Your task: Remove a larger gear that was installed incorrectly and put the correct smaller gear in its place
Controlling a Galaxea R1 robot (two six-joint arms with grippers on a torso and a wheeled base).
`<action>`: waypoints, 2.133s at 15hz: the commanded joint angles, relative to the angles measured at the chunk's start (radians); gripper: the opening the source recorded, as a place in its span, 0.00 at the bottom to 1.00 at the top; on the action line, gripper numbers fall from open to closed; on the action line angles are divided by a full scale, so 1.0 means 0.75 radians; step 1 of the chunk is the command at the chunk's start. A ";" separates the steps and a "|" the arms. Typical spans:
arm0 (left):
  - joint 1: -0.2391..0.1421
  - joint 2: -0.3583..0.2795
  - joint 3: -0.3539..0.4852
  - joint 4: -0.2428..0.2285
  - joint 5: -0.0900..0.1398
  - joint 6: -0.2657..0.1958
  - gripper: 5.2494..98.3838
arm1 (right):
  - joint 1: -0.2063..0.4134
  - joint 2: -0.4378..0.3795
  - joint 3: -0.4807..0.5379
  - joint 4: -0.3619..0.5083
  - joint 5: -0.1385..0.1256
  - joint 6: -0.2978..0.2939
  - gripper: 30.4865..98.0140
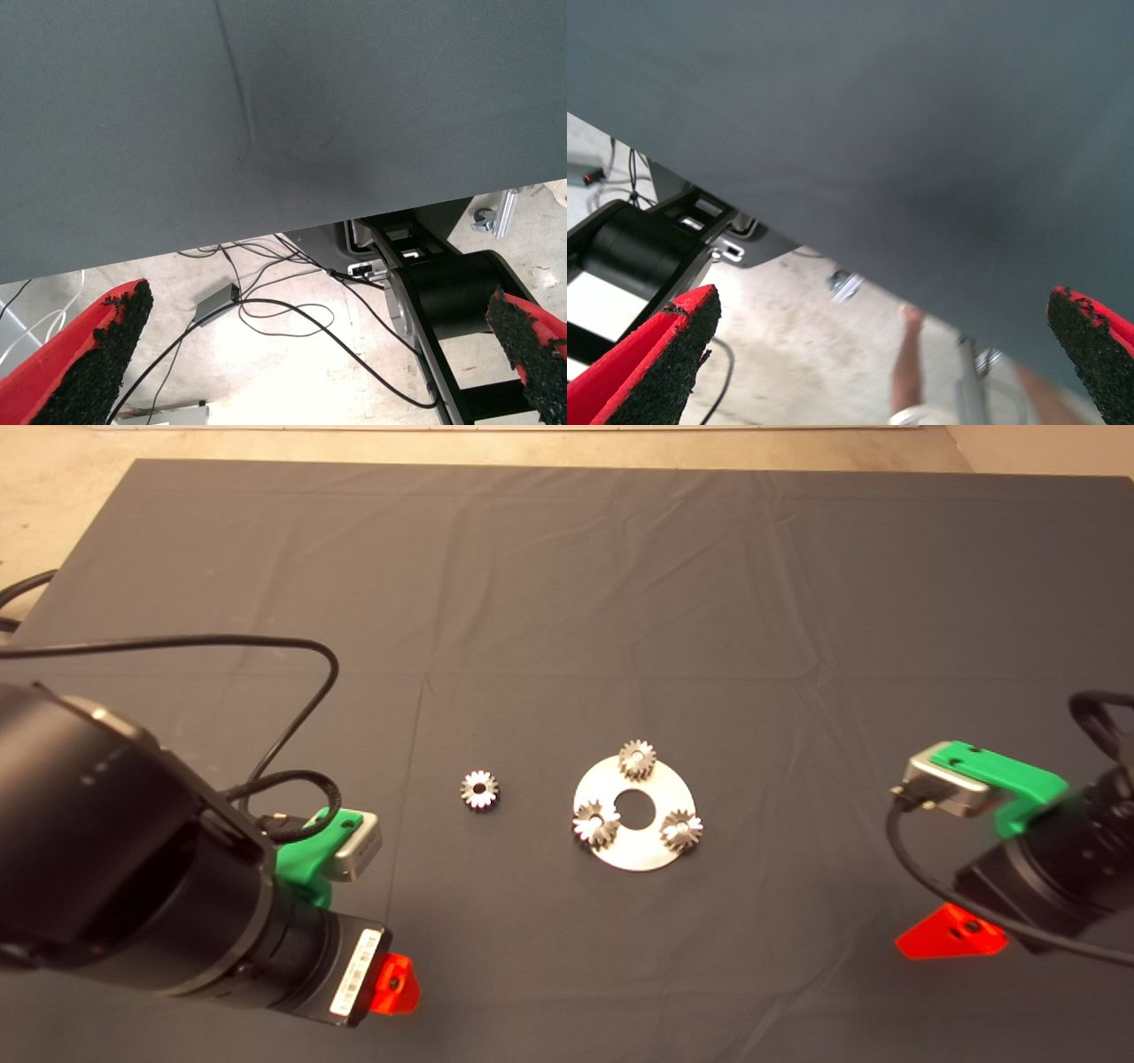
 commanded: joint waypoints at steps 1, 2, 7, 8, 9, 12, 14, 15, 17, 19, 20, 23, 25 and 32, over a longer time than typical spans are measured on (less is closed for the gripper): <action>-0.023 -0.006 0.012 -0.022 0.017 0.001 0.99 | -0.048 0.290 -0.241 -0.256 0.008 -0.117 0.99; -0.023 -0.009 0.014 -0.023 0.017 0.001 0.99 | -0.092 0.320 -0.294 -0.284 0.008 -0.119 0.99; -0.023 -0.011 0.014 -0.021 -0.055 0.003 0.99 | -0.219 0.506 -0.402 -0.454 0.008 -0.119 0.99; -0.023 -0.013 0.014 -0.021 -0.055 0.007 0.99 | -0.233 0.527 -0.414 -0.470 0.008 -0.119 0.99; -0.023 -0.013 0.014 -0.021 -0.055 0.007 0.99 | -0.239 0.545 -0.416 -0.488 0.008 -0.119 0.99; -0.023 -0.013 0.014 -0.021 -0.055 0.009 0.99 | -0.250 0.600 -0.428 -0.519 0.008 -0.121 0.99; -0.023 -0.011 0.014 -0.021 -0.055 0.009 0.99 | -0.264 0.623 -0.442 -0.557 0.008 -0.123 0.99; -0.023 -0.011 0.014 -0.021 -0.055 0.009 0.99 | -0.276 0.641 -0.449 -0.574 0.006 -0.133 0.99; -0.023 -0.011 0.014 -0.021 -0.055 0.010 0.99 | -0.316 0.673 -0.496 -0.598 0.006 -0.178 0.99; -0.023 -0.011 0.014 -0.021 -0.055 0.011 0.99 | -0.335 0.684 -0.510 -0.657 0.004 -0.198 0.99; -0.023 -0.009 0.016 -0.021 -0.055 0.011 0.99 | -0.346 0.690 -0.514 -0.683 0.004 -0.223 0.99; -0.023 -0.009 0.016 -0.021 -0.055 0.011 0.99 | -0.385 0.688 -0.526 -0.758 -0.006 -0.291 0.99; -0.023 -0.009 0.016 -0.021 -0.055 0.009 0.99 | -0.403 0.690 -0.523 -0.811 -0.006 -0.293 0.99; -0.023 -0.009 0.016 -0.021 -0.055 0.009 0.99 | -0.494 0.676 -0.520 -0.955 -0.008 -0.293 0.99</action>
